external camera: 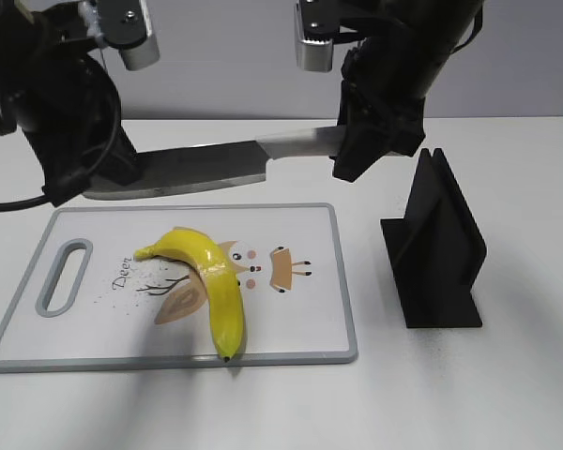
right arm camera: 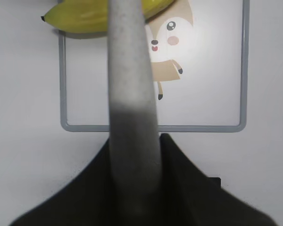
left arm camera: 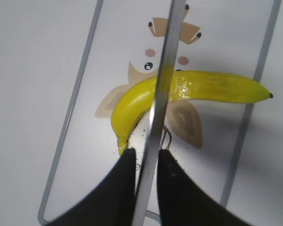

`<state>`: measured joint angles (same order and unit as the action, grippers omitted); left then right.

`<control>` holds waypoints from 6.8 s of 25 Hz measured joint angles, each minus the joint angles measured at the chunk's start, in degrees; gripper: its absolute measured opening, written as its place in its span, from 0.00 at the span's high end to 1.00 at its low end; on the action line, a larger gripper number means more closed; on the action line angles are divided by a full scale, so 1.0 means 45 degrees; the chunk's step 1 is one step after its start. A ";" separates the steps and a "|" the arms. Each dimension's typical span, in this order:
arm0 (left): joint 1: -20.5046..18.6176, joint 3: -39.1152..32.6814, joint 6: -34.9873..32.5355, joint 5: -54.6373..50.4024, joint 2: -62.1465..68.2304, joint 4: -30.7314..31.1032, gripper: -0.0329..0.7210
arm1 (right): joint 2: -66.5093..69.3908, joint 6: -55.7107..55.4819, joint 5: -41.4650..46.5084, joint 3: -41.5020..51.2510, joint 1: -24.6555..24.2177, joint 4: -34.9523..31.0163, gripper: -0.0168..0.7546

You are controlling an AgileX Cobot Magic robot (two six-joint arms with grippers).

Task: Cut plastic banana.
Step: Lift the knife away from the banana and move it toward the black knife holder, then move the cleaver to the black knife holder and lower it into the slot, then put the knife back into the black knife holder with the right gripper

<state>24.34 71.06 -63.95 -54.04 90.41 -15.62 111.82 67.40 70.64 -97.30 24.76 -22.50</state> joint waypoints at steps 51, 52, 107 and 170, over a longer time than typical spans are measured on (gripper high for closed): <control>-0.4263 0.0398 1.3301 -0.3478 -0.4148 0.4062 0.19 | -0.4643 -1.7145 -0.0319 0.1443 -0.0494 0.4649 0.73; -0.4263 -0.0190 1.3301 -0.3487 -0.4609 0.4062 0.19 | -0.5018 -1.7576 -0.0565 0.2025 -0.0641 0.4794 0.73; -0.4263 -0.9563 1.3339 -0.1615 -2.0156 0.3366 0.30 | -0.6105 -1.8249 -0.4665 0.9941 -0.0904 0.2858 0.18; -0.4263 -0.9588 1.3339 -0.1704 -2.0156 0.3366 0.30 | -2.4933 -1.4169 -0.2307 1.5302 -0.5278 0.2590 0.39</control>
<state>5.15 27.92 -3.93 -61.71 -0.29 -0.47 -0.38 3.64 60.26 -28.44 1.01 -10.85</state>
